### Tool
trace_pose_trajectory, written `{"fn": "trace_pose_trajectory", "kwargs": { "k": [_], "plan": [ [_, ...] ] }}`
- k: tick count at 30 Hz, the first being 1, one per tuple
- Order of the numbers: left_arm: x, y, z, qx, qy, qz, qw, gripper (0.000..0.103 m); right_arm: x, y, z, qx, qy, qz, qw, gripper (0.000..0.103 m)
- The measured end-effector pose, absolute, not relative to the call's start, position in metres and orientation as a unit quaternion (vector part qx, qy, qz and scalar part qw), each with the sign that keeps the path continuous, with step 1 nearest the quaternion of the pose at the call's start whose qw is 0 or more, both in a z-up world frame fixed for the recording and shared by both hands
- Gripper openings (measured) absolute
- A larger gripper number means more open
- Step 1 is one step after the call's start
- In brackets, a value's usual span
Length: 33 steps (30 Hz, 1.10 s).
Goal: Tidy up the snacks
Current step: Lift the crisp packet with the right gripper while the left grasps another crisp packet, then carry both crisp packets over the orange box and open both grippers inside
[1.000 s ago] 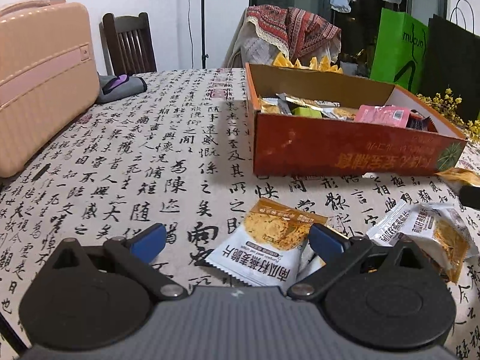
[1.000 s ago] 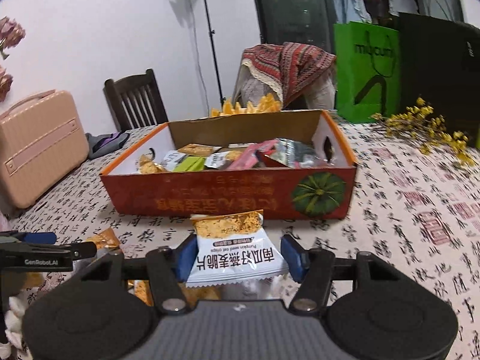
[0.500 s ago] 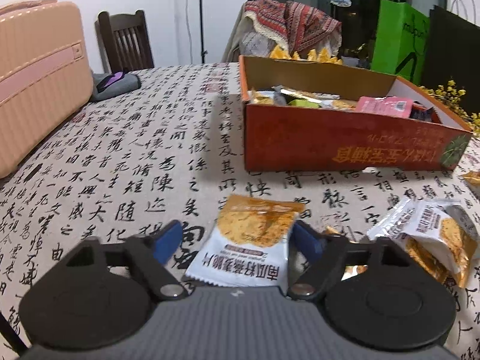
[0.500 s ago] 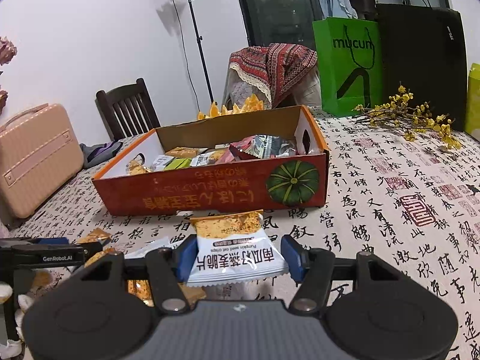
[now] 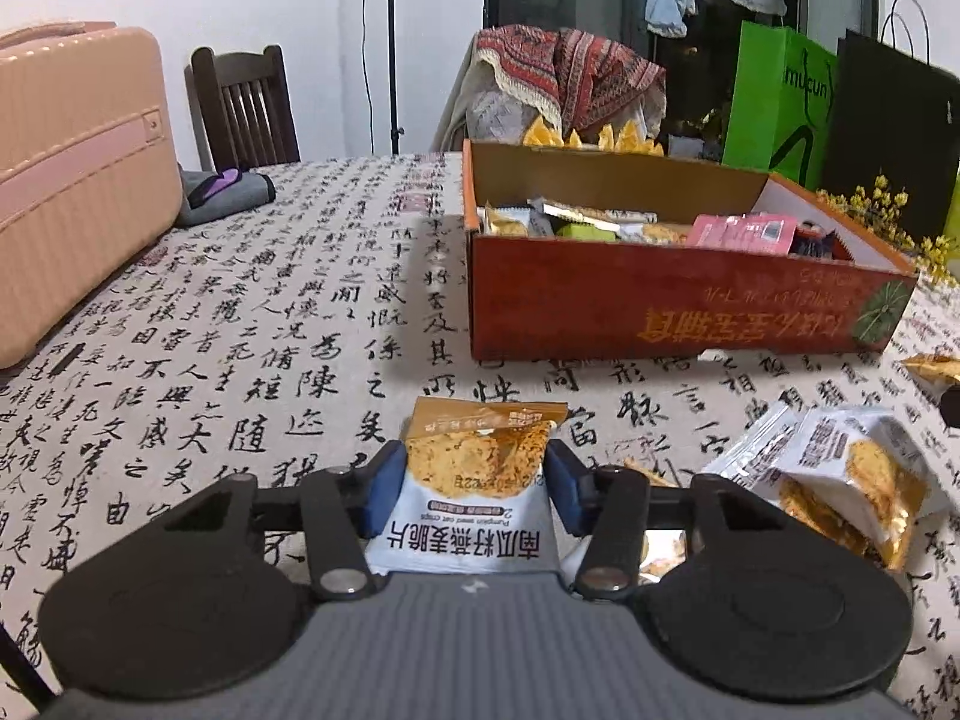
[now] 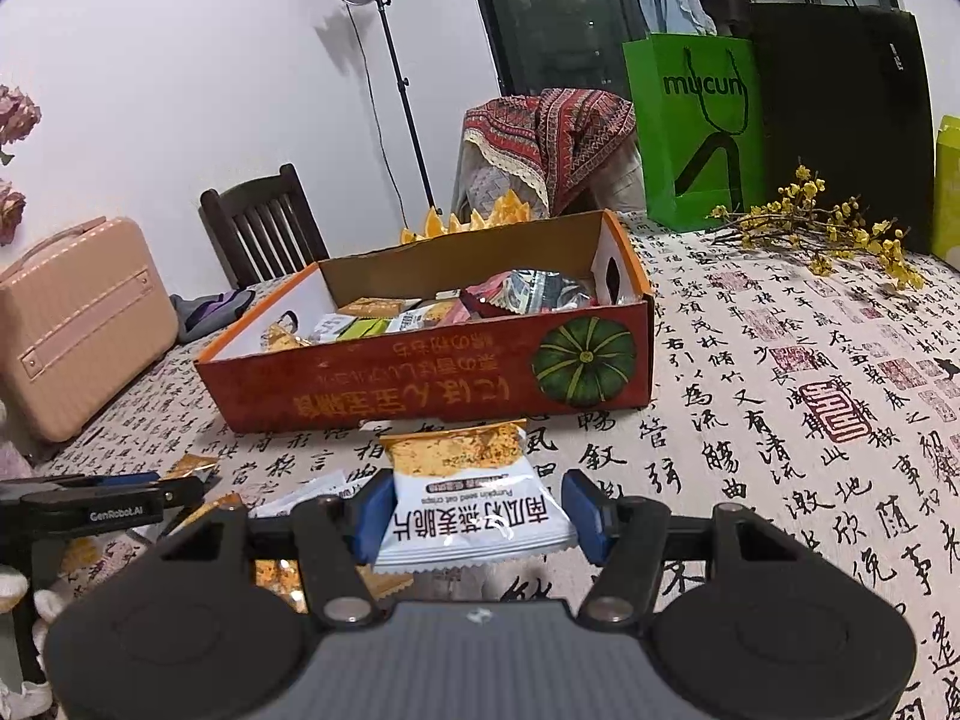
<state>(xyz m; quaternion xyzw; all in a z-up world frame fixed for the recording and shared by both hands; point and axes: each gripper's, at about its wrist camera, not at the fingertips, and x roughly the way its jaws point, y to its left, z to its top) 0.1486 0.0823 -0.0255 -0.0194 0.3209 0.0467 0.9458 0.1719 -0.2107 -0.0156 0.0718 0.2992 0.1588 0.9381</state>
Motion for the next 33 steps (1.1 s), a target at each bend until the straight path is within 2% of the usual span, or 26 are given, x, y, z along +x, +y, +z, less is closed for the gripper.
{"fn": "trace_pose_trajectory", "kwargs": {
  "k": [15,33],
  "plan": [
    [0.138,0.059,0.039,-0.029,0.226,0.031,0.973,0.052,0.181,-0.208,0.016,0.062,0.252,0.159,0.953,0.059],
    [0.213,0.019,0.076,-0.054,0.19,0.019,0.98,0.052,0.26,-0.181,0.059,0.042,0.211,0.149,0.965,0.059]
  ]
}}
